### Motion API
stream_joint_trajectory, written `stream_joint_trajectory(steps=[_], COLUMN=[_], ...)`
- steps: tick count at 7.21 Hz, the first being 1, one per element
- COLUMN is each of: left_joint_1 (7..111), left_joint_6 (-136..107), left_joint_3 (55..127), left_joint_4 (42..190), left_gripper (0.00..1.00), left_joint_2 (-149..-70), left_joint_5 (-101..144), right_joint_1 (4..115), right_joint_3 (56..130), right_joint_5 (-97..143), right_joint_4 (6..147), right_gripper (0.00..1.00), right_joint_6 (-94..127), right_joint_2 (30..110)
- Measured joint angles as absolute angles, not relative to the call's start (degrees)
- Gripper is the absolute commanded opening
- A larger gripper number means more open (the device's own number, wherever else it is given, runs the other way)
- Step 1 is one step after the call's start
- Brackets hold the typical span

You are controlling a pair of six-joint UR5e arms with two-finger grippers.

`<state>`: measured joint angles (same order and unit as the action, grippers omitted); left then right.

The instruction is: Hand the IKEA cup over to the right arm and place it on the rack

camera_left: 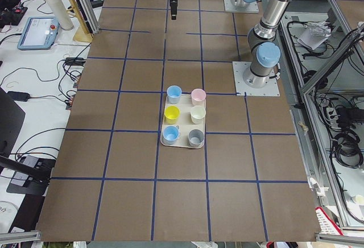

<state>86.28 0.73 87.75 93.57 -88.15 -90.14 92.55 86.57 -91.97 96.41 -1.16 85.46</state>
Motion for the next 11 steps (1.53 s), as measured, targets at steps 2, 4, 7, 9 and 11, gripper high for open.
stream_joint_trajectory(steps=[2, 4, 7, 9, 11], left_joint_1=[82.16, 76.73, 67.49, 57.08, 50.65], left_joint_6=[5.34, 11.97, 22.03, 35.80, 47.17], left_joint_3=[87.94, 88.43, 88.92, 89.92, 91.92], left_joint_4=[93.16, 93.25, 93.32, 91.63, 82.56], left_gripper=[1.00, 1.00, 1.00, 1.00, 1.00], left_joint_2=[-87.59, -87.24, -88.45, -91.98, -97.58], left_joint_5=[-90.29, -90.23, -90.38, -89.97, -89.61], right_joint_1=[92.55, 92.54, 92.55, 92.55, 92.55], right_joint_3=[86.57, 86.57, 86.57, 86.57, 86.57], right_joint_5=[-91.97, -91.94, -91.84, -91.90, -91.85], right_joint_4=[96.33, 96.29, 96.35, 96.28, 96.32], right_gripper=[1.00, 1.00, 1.00, 1.00, 1.00], right_joint_6=[-1.18, -1.22, -1.23, -1.23, -1.23], right_joint_2=[85.47, 85.46, 85.46, 85.44, 85.48])
